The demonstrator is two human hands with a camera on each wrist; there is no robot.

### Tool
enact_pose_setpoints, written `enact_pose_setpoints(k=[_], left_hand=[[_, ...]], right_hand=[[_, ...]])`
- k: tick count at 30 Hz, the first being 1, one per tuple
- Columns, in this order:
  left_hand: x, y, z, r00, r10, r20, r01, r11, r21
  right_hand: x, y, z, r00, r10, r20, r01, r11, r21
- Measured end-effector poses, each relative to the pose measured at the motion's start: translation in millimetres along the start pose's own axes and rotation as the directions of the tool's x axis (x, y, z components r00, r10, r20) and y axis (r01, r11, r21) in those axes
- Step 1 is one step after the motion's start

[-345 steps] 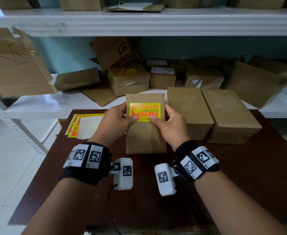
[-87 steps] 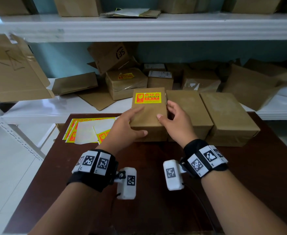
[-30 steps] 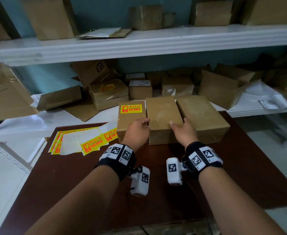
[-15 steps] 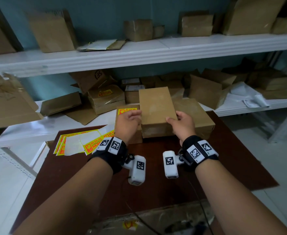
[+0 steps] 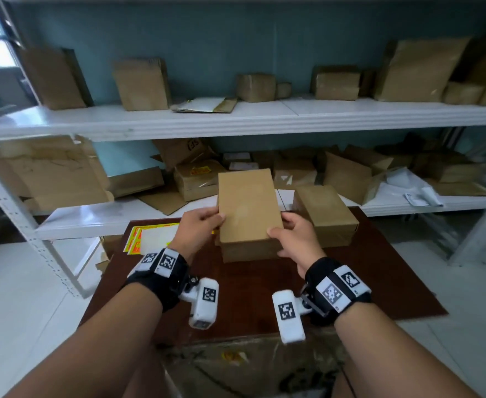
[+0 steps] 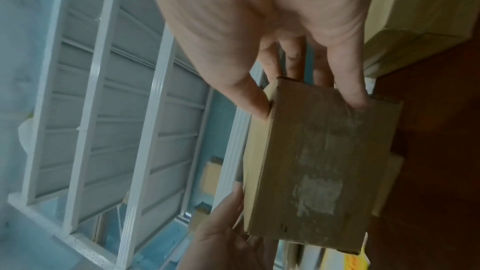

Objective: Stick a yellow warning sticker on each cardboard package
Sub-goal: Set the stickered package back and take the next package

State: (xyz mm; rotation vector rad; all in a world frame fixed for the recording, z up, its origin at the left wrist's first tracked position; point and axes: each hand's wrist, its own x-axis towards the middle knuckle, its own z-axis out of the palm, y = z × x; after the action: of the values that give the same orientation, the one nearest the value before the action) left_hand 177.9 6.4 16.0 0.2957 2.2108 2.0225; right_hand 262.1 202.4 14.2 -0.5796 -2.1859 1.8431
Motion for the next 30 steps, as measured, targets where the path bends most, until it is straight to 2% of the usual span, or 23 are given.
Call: enact_pose_setpoints(k=[6,17,23,30], left_hand=[[-43,-51,-29,0.99,-0.141,-0.028,0.141,0.99,-0.014],[-36,-88,-23,0.965,-0.261,0.019,0.258,0.963,0.083],[-31,-95,-24,0.955,-0.296,0.009,0.295,0.954,0.055],[-19,-106,-32,0.944,-0.33,0.004,0.328,0.941,0.078]], right_hand=[[-30,29,20,0.971,0.157,0.183,-0.14,0.985,-0.103],[-22,51,26,0.926,0.305,0.221,-0.262,0.943,-0.206],[-11,55,25,0.913,0.33,0.242,-0.28,0.935,-0.22],[3,62,18,0.88,0.352,0.32,-0.212,0.892,-0.398]])
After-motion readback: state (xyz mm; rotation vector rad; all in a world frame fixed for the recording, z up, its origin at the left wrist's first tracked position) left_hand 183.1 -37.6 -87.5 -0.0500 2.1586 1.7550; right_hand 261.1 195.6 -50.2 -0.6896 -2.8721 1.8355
